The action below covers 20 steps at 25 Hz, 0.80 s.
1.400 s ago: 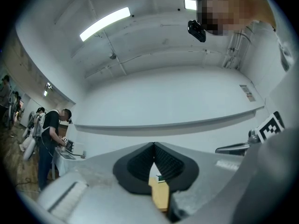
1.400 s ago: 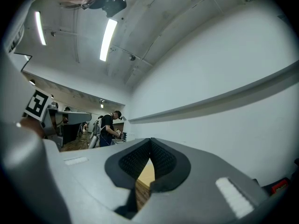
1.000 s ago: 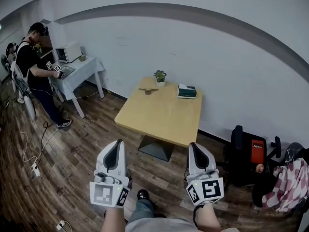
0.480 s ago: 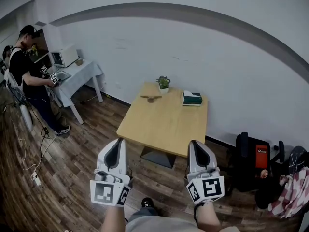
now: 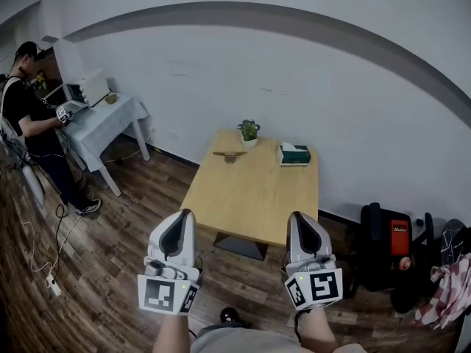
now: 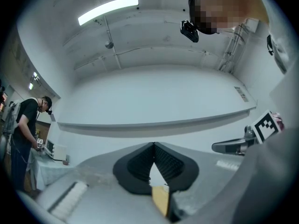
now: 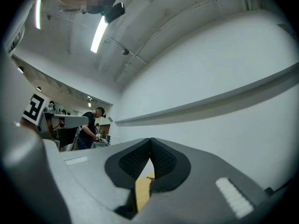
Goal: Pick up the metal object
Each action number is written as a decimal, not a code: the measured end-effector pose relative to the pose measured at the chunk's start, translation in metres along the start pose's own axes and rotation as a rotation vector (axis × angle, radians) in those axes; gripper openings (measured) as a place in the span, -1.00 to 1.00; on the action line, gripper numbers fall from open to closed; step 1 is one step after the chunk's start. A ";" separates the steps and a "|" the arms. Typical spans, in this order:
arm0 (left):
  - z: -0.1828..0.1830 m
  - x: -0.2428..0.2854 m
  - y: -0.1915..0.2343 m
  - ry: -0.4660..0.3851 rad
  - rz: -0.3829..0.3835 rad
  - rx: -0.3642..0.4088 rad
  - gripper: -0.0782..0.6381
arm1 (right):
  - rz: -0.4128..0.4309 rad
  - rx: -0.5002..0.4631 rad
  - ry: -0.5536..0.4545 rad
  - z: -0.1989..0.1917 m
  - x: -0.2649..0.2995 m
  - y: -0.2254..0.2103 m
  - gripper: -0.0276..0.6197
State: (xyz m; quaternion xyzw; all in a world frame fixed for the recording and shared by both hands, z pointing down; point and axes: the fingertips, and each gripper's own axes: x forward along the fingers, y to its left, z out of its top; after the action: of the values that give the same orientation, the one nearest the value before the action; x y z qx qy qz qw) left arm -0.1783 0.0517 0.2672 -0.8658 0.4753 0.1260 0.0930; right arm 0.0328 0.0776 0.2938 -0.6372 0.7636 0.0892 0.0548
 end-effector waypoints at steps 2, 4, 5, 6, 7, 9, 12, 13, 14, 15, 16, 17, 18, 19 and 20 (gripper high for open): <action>-0.004 0.003 0.007 0.004 -0.006 0.006 -0.77 | -0.003 -0.006 0.004 -0.003 0.006 0.005 -0.91; -0.007 0.006 0.012 0.003 -0.010 0.004 -0.77 | -0.008 -0.014 0.012 -0.006 0.010 0.009 -0.91; -0.010 0.007 0.013 0.003 -0.016 0.001 -0.77 | -0.010 -0.016 0.015 -0.008 0.011 0.010 -0.91; -0.012 0.008 0.014 0.006 -0.025 -0.005 -0.77 | -0.013 -0.018 0.019 -0.010 0.012 0.010 -0.91; -0.015 0.010 0.014 0.011 -0.034 -0.013 -0.61 | -0.016 -0.021 0.024 -0.011 0.013 0.010 -0.91; -0.022 0.015 0.016 0.025 -0.047 -0.028 -0.48 | -0.024 -0.023 0.033 -0.015 0.016 0.009 -0.91; -0.029 0.019 0.018 0.036 -0.053 -0.031 -0.38 | -0.037 -0.023 0.041 -0.019 0.018 0.008 -0.91; -0.031 0.020 0.018 0.034 -0.054 -0.027 -0.37 | -0.040 -0.024 0.043 -0.020 0.019 0.007 -0.91; -0.032 0.021 0.018 0.031 -0.055 -0.024 -0.36 | -0.041 -0.024 0.044 -0.021 0.020 0.007 -0.91; -0.033 0.023 0.019 0.029 -0.058 -0.027 -0.36 | -0.042 -0.025 0.045 -0.023 0.022 0.007 -0.91; -0.034 0.025 0.020 0.027 -0.061 -0.042 -0.35 | -0.042 -0.026 0.046 -0.024 0.025 0.006 -0.91; -0.035 0.028 0.023 0.024 -0.063 -0.065 -0.27 | -0.042 -0.028 0.046 -0.024 0.028 0.006 -0.91; -0.035 0.030 0.025 0.021 -0.063 -0.089 -0.17 | -0.041 -0.029 0.046 -0.025 0.032 0.005 -0.91; -0.036 0.032 0.028 0.019 -0.059 -0.106 -0.11 | -0.038 -0.030 0.045 -0.025 0.036 0.005 -0.91; -0.037 0.034 0.031 0.018 -0.054 -0.112 -0.10 | -0.035 -0.031 0.044 -0.025 0.039 0.005 -0.91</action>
State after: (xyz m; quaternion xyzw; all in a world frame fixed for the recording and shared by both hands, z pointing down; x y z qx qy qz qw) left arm -0.1817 -0.0025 0.2907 -0.8832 0.4448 0.1421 0.0433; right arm 0.0212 0.0353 0.3110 -0.6529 0.7520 0.0861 0.0296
